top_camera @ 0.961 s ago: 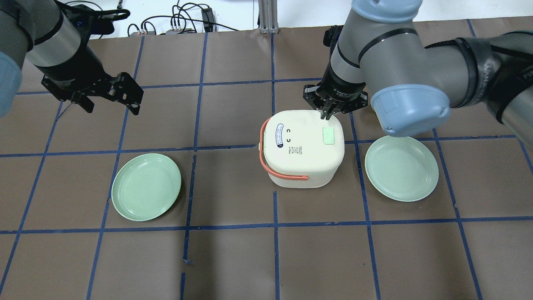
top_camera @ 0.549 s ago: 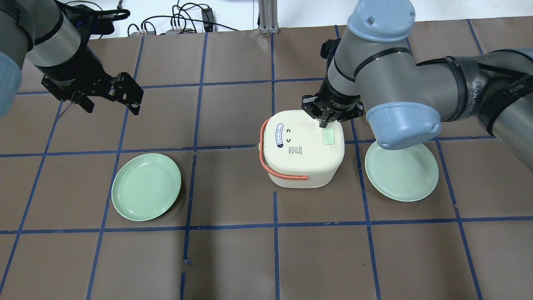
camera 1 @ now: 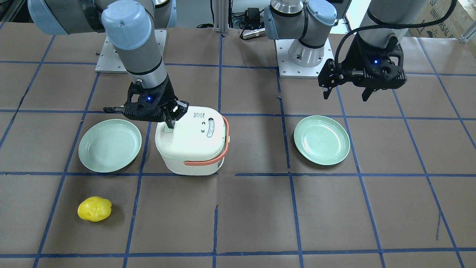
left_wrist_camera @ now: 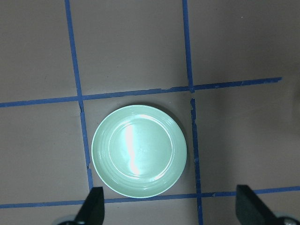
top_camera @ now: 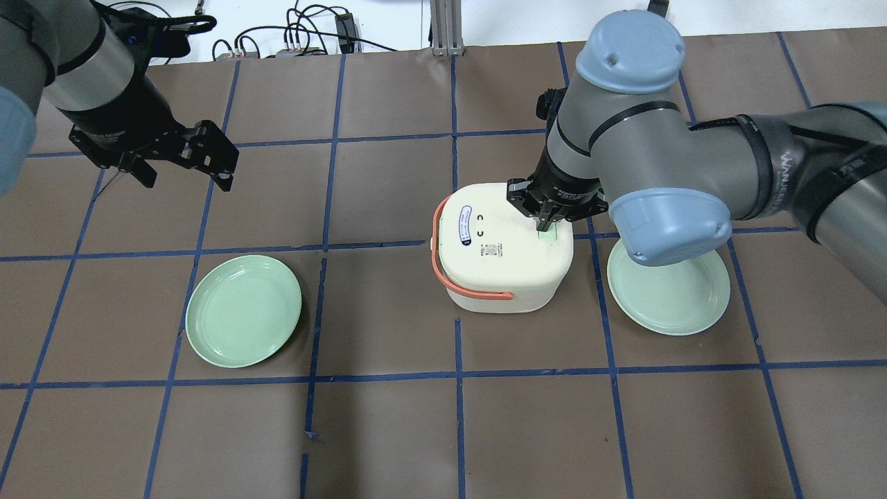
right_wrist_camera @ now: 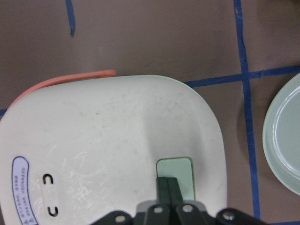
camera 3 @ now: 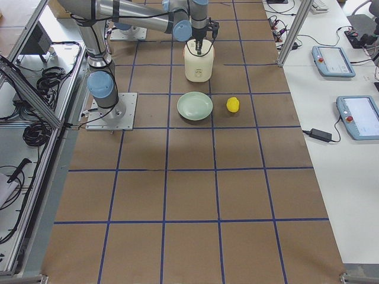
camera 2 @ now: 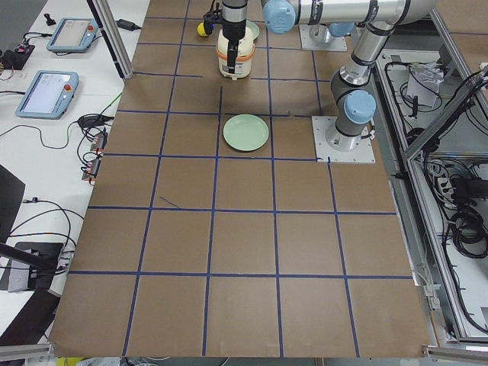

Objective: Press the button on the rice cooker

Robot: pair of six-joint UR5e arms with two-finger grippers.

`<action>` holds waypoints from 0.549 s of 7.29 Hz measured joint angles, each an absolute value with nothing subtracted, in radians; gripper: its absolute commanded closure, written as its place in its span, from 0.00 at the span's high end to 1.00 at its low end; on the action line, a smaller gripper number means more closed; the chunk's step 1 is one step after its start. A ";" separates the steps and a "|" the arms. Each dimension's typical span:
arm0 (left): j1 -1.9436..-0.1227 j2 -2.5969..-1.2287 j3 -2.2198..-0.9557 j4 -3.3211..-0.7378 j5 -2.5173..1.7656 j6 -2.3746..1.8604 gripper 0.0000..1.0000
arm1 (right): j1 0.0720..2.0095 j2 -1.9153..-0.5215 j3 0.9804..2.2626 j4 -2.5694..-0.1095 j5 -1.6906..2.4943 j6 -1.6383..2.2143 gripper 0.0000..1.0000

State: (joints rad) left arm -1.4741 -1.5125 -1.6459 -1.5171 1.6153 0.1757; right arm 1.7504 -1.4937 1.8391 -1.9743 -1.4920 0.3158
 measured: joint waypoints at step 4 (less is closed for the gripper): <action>-1.474 -1.512 -1.646 -1.517 1.615 0.176 1.00 | 1.750 -1.498 1.831 -1.941 -1.541 0.309 0.12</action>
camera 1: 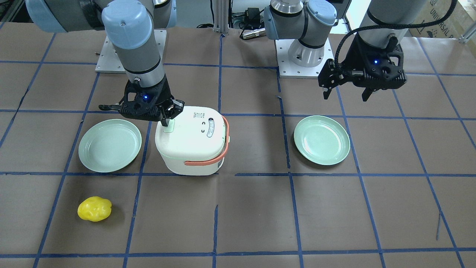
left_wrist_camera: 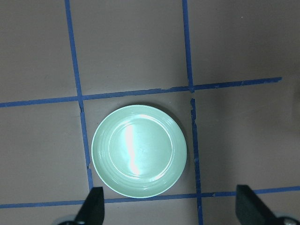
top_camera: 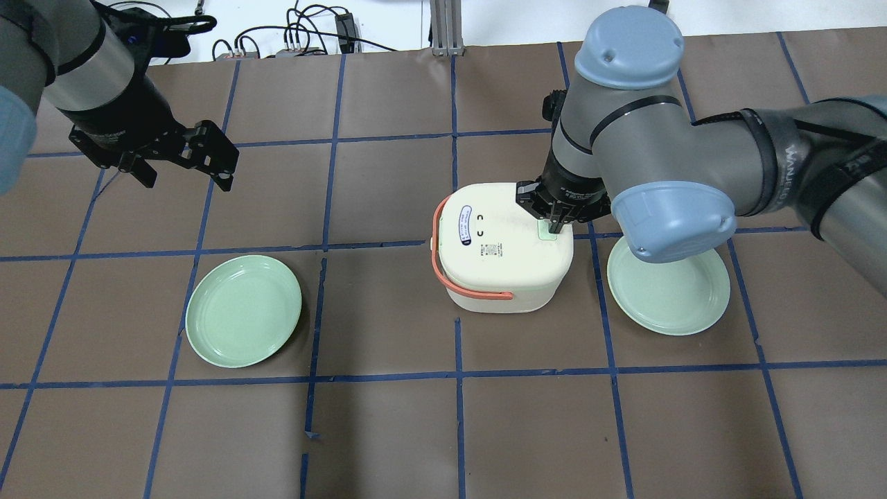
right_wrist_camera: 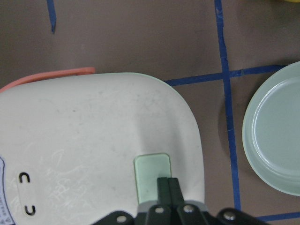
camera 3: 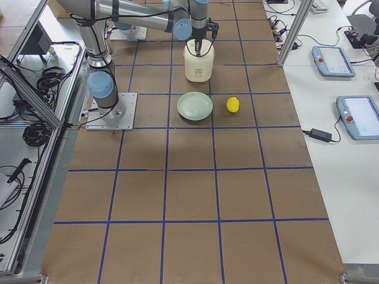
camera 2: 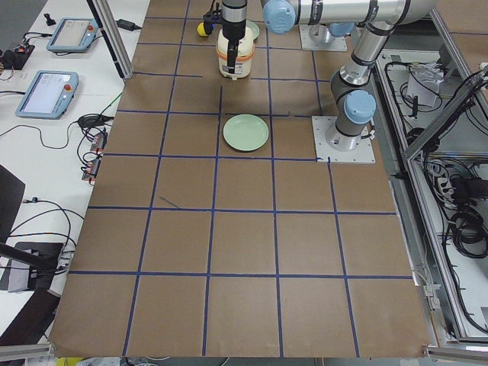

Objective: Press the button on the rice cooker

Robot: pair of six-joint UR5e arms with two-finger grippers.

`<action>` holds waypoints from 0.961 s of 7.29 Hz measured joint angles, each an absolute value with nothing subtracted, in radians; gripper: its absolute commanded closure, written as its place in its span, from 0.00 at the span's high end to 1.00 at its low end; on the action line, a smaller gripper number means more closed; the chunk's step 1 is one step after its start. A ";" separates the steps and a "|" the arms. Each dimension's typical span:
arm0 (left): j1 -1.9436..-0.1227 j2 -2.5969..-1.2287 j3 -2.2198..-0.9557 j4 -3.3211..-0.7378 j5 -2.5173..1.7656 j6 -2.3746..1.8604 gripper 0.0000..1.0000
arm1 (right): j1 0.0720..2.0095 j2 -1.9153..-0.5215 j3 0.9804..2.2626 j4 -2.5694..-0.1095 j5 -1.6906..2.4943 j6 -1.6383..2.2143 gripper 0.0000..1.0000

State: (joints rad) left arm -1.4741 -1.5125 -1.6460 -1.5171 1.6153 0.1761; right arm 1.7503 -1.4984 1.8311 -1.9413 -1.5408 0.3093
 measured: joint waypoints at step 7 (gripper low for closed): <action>-1.474 -1.512 -1.646 -1.517 1.615 0.175 1.00 | 1.751 -1.496 1.838 -1.945 -1.503 0.313 0.12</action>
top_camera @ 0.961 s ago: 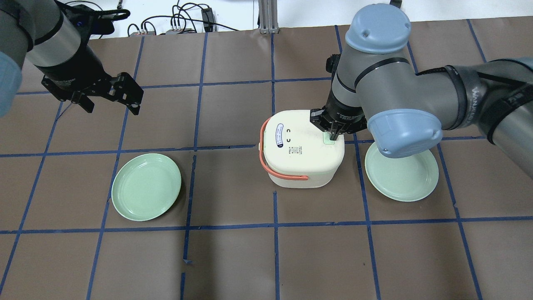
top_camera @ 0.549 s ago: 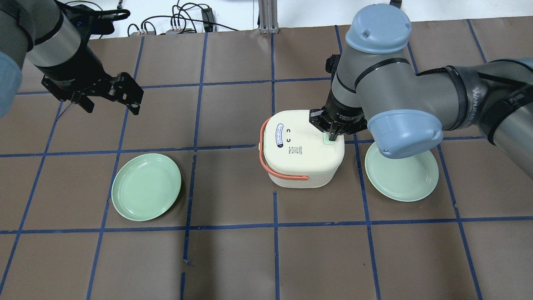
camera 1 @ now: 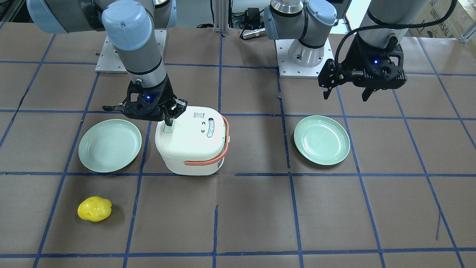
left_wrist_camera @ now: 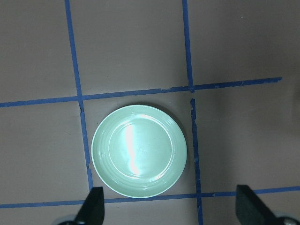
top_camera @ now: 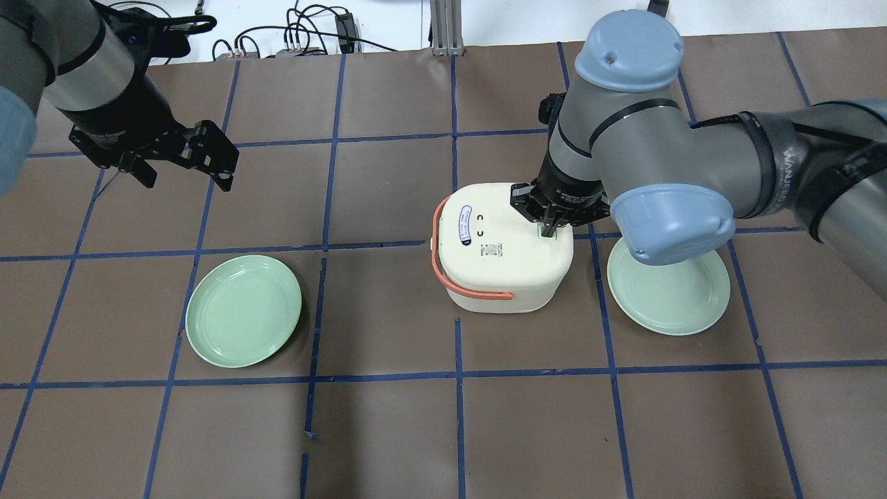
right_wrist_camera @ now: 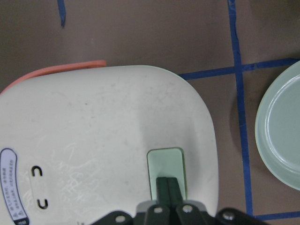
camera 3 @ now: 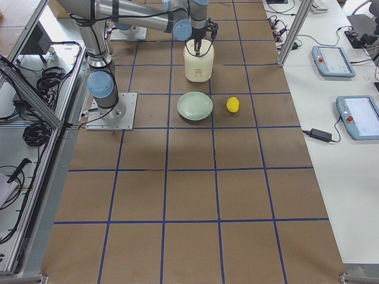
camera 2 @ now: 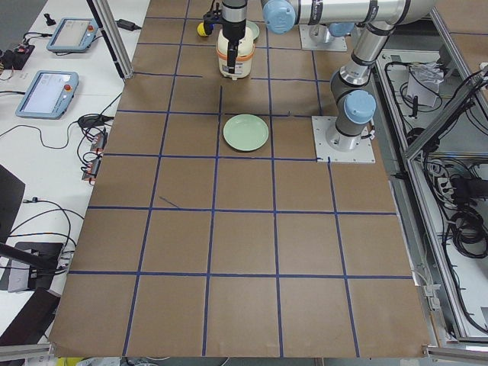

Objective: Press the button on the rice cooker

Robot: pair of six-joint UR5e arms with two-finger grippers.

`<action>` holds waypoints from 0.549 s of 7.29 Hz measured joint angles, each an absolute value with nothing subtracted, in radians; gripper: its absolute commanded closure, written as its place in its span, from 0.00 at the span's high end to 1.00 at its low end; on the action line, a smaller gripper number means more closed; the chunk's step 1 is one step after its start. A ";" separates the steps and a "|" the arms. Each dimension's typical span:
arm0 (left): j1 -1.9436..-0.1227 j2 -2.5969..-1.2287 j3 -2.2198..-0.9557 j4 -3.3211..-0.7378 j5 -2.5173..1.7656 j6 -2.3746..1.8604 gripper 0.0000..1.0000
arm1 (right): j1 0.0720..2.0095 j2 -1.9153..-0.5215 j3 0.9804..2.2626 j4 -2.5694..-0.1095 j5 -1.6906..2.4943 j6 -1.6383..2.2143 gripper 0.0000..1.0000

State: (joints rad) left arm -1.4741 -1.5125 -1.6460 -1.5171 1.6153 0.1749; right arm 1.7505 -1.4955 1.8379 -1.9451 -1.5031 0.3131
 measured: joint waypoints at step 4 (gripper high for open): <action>-1.474 -1.512 -1.646 -1.517 1.615 0.176 1.00 | 1.749 -1.497 1.824 -1.940 -1.510 0.315 0.55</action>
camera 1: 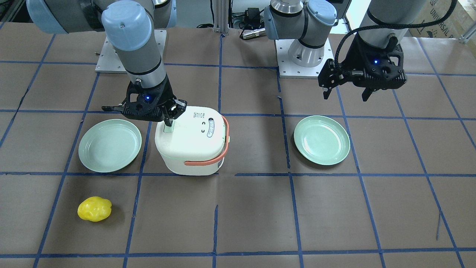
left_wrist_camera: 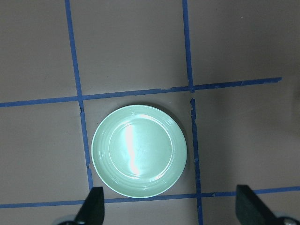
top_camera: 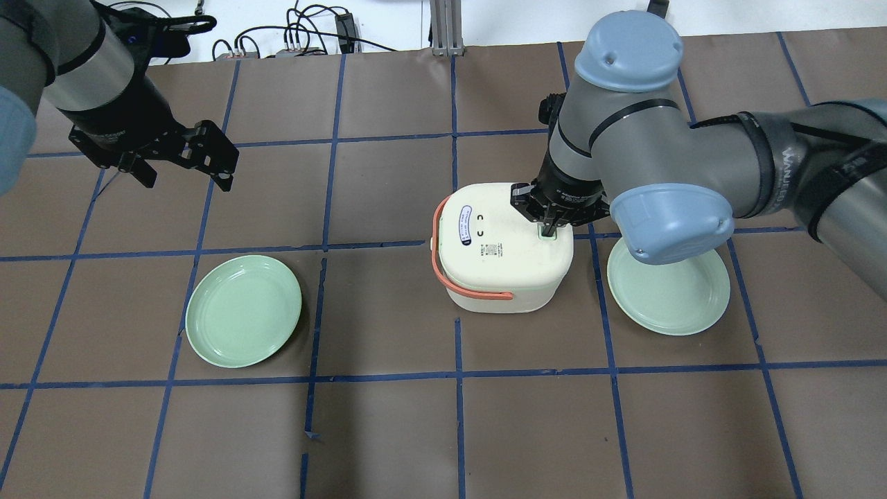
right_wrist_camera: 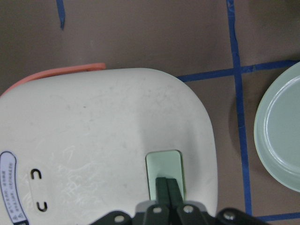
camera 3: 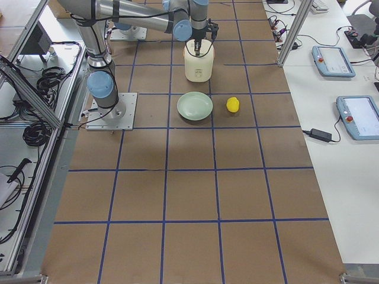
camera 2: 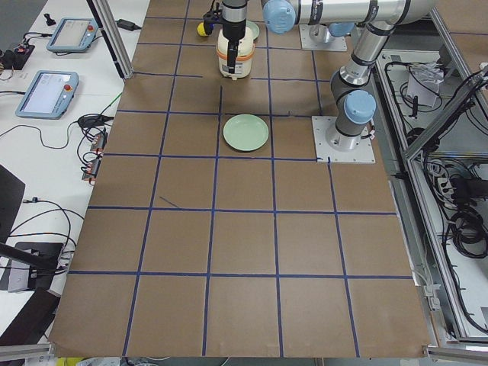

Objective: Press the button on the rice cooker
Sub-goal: 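Raise the right gripper away as the cooker lid pops open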

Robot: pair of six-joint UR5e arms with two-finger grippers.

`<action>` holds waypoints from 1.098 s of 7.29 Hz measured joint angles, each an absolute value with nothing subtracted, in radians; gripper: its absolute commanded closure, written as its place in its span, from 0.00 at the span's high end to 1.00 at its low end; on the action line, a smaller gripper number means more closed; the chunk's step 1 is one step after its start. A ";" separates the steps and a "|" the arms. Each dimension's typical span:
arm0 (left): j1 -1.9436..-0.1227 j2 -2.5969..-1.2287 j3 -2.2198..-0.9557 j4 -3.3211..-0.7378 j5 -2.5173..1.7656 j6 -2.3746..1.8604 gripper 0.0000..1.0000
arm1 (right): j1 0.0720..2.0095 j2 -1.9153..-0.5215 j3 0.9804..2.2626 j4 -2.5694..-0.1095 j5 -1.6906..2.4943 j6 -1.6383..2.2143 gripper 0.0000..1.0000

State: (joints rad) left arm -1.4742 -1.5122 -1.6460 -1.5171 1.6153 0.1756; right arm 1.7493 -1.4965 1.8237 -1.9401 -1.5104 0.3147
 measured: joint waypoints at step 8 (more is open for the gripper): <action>-1.474 -1.512 -1.646 -1.517 1.615 0.175 1.00 | 1.603 -1.502 1.555 -1.657 -1.510 0.164 1.00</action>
State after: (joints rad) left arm -1.4741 -1.5125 -1.6459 -1.5171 1.6153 0.1750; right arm 1.6031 -1.5023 1.5550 -1.6570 -1.5103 0.1642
